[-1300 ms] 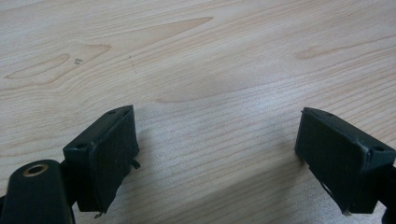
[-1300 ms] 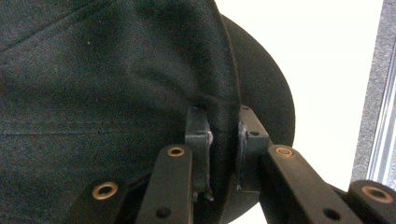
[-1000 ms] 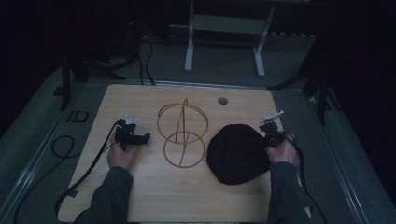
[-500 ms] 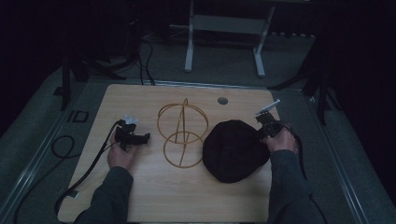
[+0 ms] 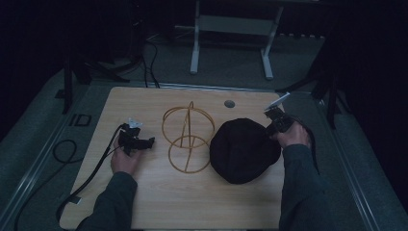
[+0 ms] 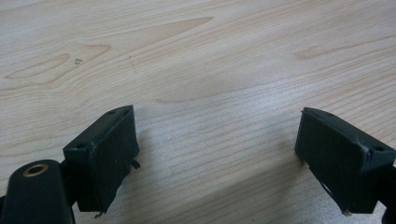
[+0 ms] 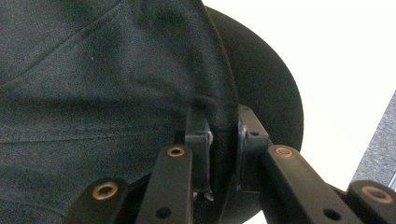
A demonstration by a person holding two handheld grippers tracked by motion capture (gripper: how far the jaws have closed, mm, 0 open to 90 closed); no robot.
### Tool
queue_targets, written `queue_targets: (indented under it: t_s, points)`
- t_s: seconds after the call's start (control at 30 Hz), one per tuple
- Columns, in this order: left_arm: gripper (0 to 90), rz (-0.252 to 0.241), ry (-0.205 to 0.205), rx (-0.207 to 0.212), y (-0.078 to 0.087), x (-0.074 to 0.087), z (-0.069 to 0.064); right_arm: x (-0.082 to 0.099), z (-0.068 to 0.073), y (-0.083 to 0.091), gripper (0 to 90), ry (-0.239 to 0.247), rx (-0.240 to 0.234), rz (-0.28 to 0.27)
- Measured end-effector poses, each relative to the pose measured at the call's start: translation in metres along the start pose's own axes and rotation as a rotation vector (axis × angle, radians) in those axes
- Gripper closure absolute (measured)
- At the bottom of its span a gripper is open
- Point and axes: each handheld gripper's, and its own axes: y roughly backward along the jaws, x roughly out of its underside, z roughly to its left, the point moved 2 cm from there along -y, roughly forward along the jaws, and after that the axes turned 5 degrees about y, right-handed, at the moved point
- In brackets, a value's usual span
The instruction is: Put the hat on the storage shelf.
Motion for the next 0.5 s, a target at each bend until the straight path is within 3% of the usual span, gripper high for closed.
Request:
queue_targets:
  t_s: [0.5]
  points:
    - [12.6,0.000,0.001,0.000,0.000,0.000,0.000,-0.012,-0.005,0.027,79.0,0.010,-0.014,-0.003]
